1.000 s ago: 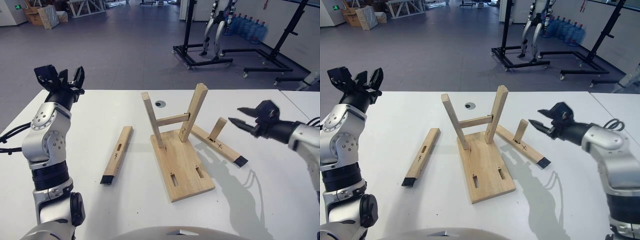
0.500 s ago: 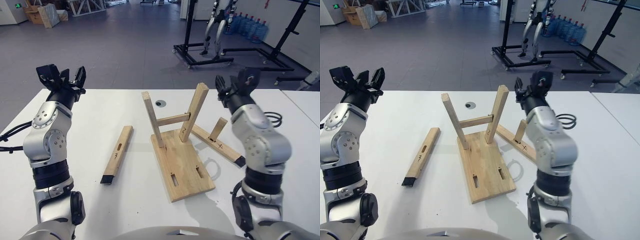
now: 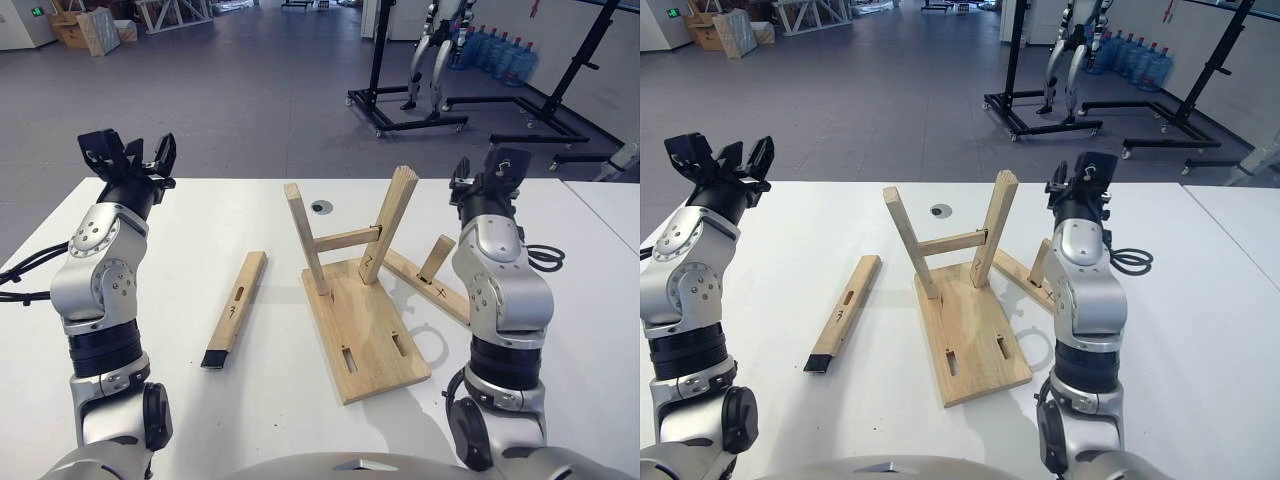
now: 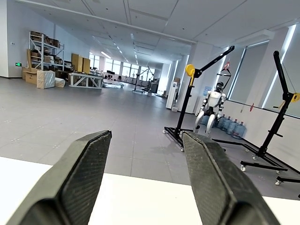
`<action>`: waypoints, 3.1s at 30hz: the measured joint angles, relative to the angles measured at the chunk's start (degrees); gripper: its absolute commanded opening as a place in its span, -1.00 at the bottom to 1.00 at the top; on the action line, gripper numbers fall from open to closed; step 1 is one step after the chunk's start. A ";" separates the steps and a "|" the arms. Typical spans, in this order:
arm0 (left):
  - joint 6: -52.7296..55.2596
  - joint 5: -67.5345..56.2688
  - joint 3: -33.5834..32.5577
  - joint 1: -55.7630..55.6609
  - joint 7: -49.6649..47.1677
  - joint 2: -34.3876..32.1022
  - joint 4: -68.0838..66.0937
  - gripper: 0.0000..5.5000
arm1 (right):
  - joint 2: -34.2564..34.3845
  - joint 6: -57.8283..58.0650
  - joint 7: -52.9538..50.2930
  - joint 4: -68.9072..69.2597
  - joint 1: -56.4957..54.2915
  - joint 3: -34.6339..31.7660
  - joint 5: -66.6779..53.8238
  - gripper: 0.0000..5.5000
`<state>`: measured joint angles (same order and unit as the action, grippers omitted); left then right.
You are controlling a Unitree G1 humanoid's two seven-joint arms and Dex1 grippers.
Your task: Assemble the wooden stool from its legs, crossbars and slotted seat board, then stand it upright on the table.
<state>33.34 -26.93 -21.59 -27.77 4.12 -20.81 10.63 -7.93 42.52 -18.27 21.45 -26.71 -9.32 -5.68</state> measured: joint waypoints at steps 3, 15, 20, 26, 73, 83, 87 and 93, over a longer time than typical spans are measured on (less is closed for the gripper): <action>0.00 0.00 0.00 0.00 -0.27 0.01 0.16 0.00 | 0.16 -0.91 0.55 -1.37 -0.72 -0.25 0.62 -0.15; 0.06 -0.03 -0.04 0.15 -0.64 0.09 0.88 0.00 | 2.23 -10.52 1.37 -13.88 1.72 -1.02 3.44 -0.15; 0.04 0.01 0.02 0.39 -0.88 0.63 1.12 0.00 | 3.29 -24.89 4.38 -25.30 3.46 -2.07 3.18 -0.15; 0.01 0.03 0.14 0.38 -0.98 1.20 1.03 0.00 | 4.15 -17.23 5.93 -23.76 -1.82 -5.16 -2.98 -0.15; 17.58 -37.70 5.77 32.11 24.47 -15.91 28.57 0.46 | -36.96 -17.56 72.19 -35.64 12.53 9.88 -6.60 0.39; 16.15 -33.15 8.42 30.97 24.37 -16.13 27.83 0.53 | -36.29 -20.06 72.79 -38.34 12.49 12.66 -3.22 0.41; 15.89 -33.81 9.28 29.53 24.25 -15.66 27.49 0.54 | -36.04 -25.16 72.54 -41.69 12.44 14.60 -0.37 0.30; 15.85 -38.39 8.02 29.11 22.42 -14.58 26.79 0.54 | -36.06 -28.91 72.27 -43.44 12.90 14.38 0.53 -0.11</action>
<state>49.19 -65.32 -13.57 1.34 26.54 -35.40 37.43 -43.98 13.60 54.00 -21.98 -13.80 5.06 -5.15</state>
